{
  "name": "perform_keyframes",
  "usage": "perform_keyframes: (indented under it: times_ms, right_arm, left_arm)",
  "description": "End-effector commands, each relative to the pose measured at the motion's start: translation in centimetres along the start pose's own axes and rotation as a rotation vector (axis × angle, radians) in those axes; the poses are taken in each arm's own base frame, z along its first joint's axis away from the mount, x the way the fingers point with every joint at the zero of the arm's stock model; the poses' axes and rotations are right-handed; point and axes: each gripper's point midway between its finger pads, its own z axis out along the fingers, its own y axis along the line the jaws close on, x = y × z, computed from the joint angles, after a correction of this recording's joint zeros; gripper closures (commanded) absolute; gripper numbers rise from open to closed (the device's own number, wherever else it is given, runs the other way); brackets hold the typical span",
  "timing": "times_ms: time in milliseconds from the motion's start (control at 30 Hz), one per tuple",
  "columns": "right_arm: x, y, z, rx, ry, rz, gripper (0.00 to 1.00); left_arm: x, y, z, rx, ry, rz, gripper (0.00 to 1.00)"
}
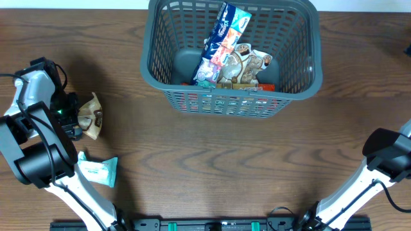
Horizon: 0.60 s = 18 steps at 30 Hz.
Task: Pack container
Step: 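Lower the left gripper onto the clear rice bag and grasp it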
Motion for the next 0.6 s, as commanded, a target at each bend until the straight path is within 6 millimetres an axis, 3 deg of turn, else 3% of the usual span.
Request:
perform_keyframes:
  times_ms: [0, 567]
  right_arm:
    - [0.0, -0.2, 0.0, 0.008, 0.000, 0.015, 0.01]
    - [0.0, -0.2, 0.0, 0.008, 0.000, 0.015, 0.01]
  left_arm:
    - [-0.5, 0.4, 0.7, -0.025, -0.020, 0.019, 0.01]
    - [-0.3, 0.4, 1.8, -0.012, -0.021, 0.066, 0.01]
